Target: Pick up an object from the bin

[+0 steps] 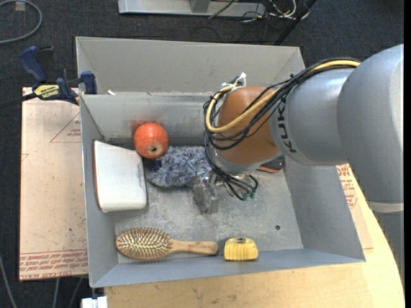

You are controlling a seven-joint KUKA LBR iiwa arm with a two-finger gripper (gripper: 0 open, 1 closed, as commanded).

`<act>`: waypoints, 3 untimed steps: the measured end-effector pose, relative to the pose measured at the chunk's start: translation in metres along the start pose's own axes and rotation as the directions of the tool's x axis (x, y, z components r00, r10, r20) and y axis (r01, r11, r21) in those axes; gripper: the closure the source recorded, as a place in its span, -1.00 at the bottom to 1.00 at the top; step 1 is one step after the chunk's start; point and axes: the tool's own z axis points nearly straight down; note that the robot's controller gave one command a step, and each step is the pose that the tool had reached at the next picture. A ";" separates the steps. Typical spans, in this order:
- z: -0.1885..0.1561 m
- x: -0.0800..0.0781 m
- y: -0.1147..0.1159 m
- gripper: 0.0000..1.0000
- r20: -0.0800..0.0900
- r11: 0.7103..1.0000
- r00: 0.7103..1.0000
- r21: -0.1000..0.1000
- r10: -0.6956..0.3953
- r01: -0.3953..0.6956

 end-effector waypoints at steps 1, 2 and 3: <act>0.000 0.000 0.000 -1.00 -0.001 1.000 1.000 0.000 0.001 -0.001; 0.000 0.000 0.000 -1.00 -0.001 1.000 1.000 0.000 0.001 -0.001; -0.015 -0.002 -0.001 -1.00 -0.007 0.998 0.998 -0.002 -0.059 0.059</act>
Offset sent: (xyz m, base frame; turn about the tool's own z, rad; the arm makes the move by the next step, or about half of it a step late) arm 0.0000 0.0000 0.0000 0.0000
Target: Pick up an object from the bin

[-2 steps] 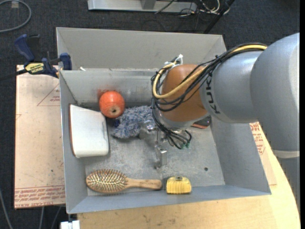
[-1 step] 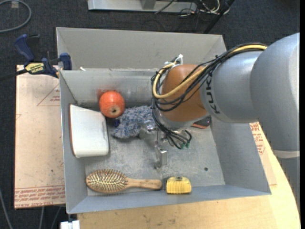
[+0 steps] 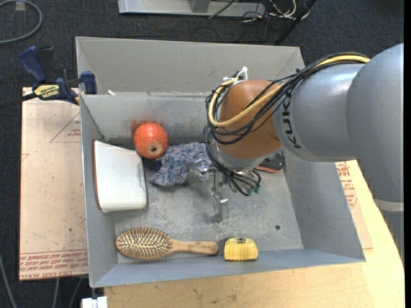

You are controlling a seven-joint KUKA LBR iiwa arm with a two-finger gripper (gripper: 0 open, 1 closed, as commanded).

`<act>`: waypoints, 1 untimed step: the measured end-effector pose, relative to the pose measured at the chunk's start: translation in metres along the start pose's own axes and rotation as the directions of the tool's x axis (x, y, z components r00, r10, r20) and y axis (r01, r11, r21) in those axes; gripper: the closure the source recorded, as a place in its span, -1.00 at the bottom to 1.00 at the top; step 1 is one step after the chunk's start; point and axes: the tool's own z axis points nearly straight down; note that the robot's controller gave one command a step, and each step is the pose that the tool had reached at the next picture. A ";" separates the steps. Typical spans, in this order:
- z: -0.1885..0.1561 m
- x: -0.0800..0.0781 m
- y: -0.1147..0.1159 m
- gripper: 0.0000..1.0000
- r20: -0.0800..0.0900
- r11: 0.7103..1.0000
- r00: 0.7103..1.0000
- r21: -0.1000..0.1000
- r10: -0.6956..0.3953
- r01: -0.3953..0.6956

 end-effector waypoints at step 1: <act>-0.013 0.000 -0.001 -1.00 0.002 0.999 0.999 -0.001 -0.041 0.041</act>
Offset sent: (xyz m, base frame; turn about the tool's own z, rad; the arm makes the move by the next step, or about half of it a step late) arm 0.0215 0.0005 0.0977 -0.2871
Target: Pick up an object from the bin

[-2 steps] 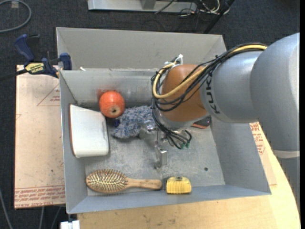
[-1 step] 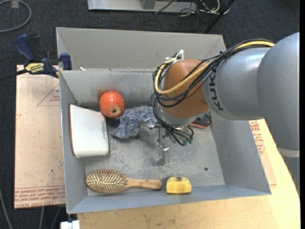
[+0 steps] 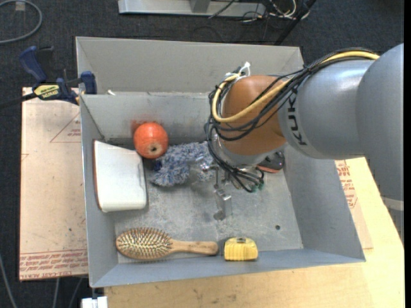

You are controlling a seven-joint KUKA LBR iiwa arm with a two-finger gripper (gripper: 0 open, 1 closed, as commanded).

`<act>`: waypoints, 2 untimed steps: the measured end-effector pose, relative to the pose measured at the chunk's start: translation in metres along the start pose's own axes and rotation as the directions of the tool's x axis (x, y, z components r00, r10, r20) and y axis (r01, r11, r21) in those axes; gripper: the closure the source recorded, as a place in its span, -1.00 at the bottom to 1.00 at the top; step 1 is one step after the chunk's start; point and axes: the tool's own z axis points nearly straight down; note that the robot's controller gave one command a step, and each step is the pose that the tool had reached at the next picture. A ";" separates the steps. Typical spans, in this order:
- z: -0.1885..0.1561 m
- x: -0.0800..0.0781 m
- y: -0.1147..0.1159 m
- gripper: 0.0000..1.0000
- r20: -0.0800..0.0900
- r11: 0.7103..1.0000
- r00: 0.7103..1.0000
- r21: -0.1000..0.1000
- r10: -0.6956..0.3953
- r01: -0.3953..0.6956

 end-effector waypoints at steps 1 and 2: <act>-0.049 -0.007 -0.004 -1.00 0.002 0.990 0.990 0.002 -0.144 0.144; -0.075 -0.014 -0.023 -1.00 0.009 0.973 0.973 0.003 -0.232 0.232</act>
Offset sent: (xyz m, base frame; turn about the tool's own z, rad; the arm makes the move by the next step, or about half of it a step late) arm 0.0346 -0.0409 0.0895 -0.1297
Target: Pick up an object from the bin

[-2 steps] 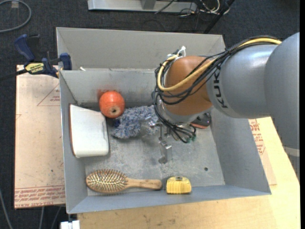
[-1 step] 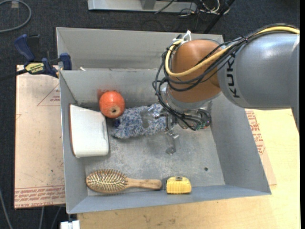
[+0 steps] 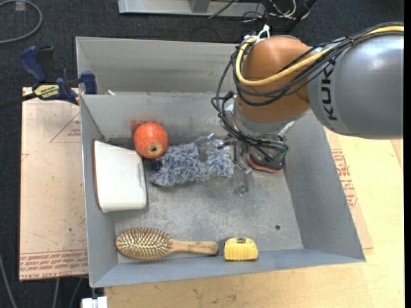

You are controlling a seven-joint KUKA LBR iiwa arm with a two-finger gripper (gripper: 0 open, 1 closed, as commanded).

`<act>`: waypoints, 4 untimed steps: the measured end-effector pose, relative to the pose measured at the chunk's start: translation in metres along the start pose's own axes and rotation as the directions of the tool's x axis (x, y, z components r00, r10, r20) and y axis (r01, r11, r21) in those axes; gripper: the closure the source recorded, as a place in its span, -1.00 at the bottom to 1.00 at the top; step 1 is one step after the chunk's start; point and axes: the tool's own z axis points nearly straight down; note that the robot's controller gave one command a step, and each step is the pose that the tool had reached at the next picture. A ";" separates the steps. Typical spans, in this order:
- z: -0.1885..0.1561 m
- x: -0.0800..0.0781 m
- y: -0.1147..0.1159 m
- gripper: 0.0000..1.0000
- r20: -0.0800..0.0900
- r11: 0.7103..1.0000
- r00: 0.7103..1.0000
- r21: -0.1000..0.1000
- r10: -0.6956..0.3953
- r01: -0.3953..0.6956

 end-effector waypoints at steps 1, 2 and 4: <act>0.010 -0.014 0.006 -1.00 -0.003 0.994 0.994 0.004 0.112 -0.112; 0.048 -0.033 -0.001 -1.00 0.011 0.999 0.999 0.000 -0.046 0.046; 0.091 -0.042 -0.008 1.00 0.005 0.985 0.985 0.004 0.170 -0.170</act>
Offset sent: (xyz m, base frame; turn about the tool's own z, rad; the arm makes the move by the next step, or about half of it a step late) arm 0.0422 -0.0182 -0.0841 -0.1083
